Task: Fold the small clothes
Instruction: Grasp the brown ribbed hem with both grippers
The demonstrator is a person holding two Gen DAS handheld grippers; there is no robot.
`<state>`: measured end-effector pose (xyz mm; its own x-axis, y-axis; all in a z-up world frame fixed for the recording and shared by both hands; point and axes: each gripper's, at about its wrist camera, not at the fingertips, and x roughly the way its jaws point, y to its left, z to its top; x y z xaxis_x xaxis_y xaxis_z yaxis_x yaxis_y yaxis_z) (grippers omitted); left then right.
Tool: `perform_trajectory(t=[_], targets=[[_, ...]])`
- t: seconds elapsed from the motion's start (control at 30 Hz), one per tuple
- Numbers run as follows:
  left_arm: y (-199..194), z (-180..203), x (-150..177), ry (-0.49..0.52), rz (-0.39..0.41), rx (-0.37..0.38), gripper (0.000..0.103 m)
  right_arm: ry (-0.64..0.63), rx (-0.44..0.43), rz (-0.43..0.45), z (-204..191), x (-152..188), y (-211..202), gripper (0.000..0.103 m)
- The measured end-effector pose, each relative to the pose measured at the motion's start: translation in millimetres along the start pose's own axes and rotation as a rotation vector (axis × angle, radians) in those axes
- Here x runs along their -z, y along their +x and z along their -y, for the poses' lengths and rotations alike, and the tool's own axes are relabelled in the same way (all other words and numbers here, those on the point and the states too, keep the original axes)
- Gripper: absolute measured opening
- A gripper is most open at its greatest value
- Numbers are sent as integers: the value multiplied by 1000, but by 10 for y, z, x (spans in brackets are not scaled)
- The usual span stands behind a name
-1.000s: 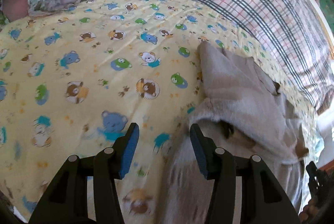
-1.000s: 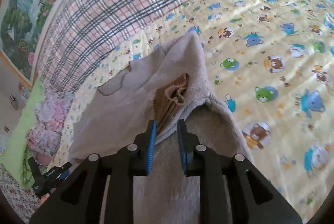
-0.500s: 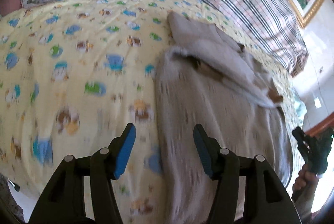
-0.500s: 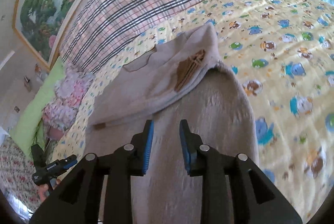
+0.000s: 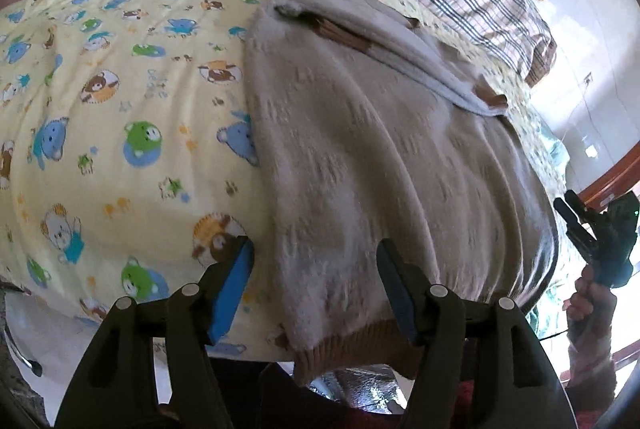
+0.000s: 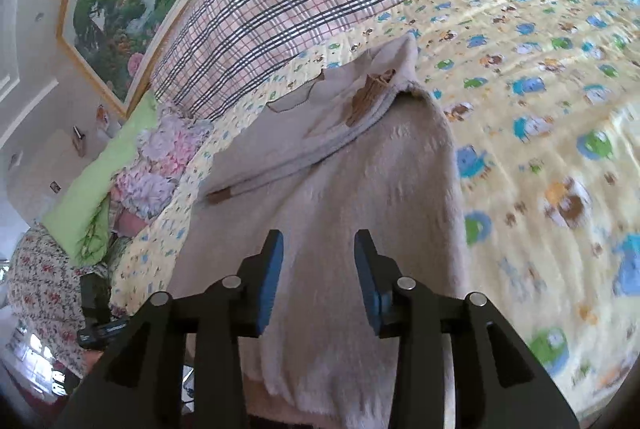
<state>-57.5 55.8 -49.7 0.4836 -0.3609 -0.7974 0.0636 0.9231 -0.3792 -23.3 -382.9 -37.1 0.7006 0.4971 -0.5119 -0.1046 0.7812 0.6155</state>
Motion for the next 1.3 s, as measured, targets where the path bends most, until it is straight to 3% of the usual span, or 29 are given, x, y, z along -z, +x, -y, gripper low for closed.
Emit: perform_trajectory(t=[0.3,0.6,0.67,0.73,0.8,0.83,0.87,0.97,1.13,1.3], targets=[[40,-28,125,-35,21,62,63,11,58,-15,293,362,-436,41],[81,-6,126,-31,13,60,62,-6,-10,-96,380,645,-383,44],[84,1,122,-34,16,47,55,-14,-39,-100,353,672,-340,45],[84,-7,133,-32,20,17,30,-23,-76,-112,324,674,-280,45],[81,-60,129,-36,6,37,10,-44,-78,-115,282,684,-250,34],[74,-91,123,-41,-5,50,7,-58,-77,-116,273,682,-243,26],[37,-111,120,-42,-6,55,6,-60,-75,-120,278,689,-244,12],[-160,-112,136,-2,34,67,5,-21,-106,-106,409,662,-342,8],[-241,-256,146,-11,64,93,5,52,-151,-22,637,611,-647,7],[-91,-351,196,-37,12,104,6,72,-172,-88,649,663,-478,9]])
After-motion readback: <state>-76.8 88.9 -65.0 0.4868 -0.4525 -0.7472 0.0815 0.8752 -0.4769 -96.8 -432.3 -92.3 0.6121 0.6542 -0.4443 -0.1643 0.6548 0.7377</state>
